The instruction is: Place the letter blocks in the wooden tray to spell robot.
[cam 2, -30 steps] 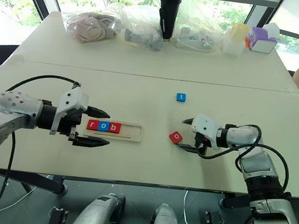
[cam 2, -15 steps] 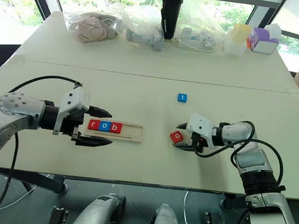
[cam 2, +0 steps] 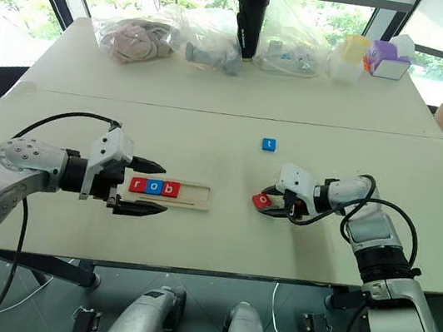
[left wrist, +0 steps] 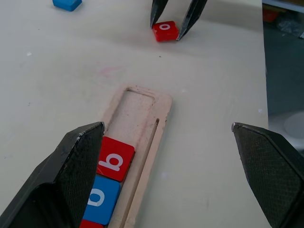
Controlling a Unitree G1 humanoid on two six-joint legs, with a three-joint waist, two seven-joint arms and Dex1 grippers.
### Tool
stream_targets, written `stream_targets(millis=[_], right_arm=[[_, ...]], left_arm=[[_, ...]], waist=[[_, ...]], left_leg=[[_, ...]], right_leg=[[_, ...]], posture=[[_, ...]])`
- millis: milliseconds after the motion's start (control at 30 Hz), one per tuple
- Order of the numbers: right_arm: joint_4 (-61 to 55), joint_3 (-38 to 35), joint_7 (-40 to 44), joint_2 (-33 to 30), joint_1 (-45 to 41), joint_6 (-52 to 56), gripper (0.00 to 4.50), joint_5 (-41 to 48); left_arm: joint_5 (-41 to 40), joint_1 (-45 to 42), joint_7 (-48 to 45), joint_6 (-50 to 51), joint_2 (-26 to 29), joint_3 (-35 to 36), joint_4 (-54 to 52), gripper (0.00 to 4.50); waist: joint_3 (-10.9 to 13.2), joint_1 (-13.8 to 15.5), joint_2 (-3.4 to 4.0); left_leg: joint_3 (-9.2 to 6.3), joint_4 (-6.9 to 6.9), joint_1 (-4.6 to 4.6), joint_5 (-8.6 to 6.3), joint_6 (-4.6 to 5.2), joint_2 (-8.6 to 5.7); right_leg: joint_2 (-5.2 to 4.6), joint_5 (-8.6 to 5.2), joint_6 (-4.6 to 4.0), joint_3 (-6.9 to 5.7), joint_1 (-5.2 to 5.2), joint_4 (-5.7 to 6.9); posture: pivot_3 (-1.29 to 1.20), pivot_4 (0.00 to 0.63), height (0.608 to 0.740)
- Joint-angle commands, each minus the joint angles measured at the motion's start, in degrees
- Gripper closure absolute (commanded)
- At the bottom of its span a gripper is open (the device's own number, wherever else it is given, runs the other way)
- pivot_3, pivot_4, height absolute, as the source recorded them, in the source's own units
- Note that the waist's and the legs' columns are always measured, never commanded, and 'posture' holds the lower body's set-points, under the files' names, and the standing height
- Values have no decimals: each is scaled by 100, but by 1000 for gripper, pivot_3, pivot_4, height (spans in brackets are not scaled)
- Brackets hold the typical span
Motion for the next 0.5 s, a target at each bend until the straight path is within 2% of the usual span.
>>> stream_targets(millis=[33,100,133,267,300,400,500], right_arm=[[-1232,-24,-449,-10,440,1108,1351,-10],[-1863,-33,-662,39,711,1691,330,82],[-2075,-25,-749,46,802,1838,109,85],[-2297,-126,-971,76,955,1768,109,147],[-2210,-173,-919,32,951,1476,109,177],[-1714,-166,-647,-209,799,643,109,102],[-917,-110,-209,-347,287,24,109,83]], left_arm=[[-3,14,71,-13,39,128,-170,0],[-8,14,86,-16,30,118,-169,0],[-10,4,86,-22,28,110,-151,0],[-6,-73,63,-48,8,52,-79,0],[2,-106,46,-59,1,28,-52,0],[34,-198,2,-90,-15,-30,35,0],[68,-263,-38,-112,-32,-57,90,0]], waist=[[0,15,0],[-1,25,-1],[-1,23,-1],[-2,13,-1],[-2,11,-1],[-2,9,-1],[-1,4,-1]], left_leg=[[-3,-1,0,0,0,1],[-9,-3,-3,-1,-1,0],[-10,-4,-3,-1,-2,0],[-9,-2,-2,-2,-3,0],[-8,-1,-2,-2,-4,0],[-8,1,-2,-1,-3,0],[0,2,-2,0,-1,-1]], right_leg=[[-3,0,0,1,0,0],[-6,0,0,3,-2,1],[-6,-1,-1,3,-2,1],[-8,-9,-16,3,0,0],[-8,-8,-17,3,1,-1],[-7,-7,-18,0,1,-1],[-2,-6,-17,-2,1,-1]], posture=[[0,150,740],[0,150,740],[0,150,740],[0,150,740],[0,150,740],[0,150,740],[0,150,740]])
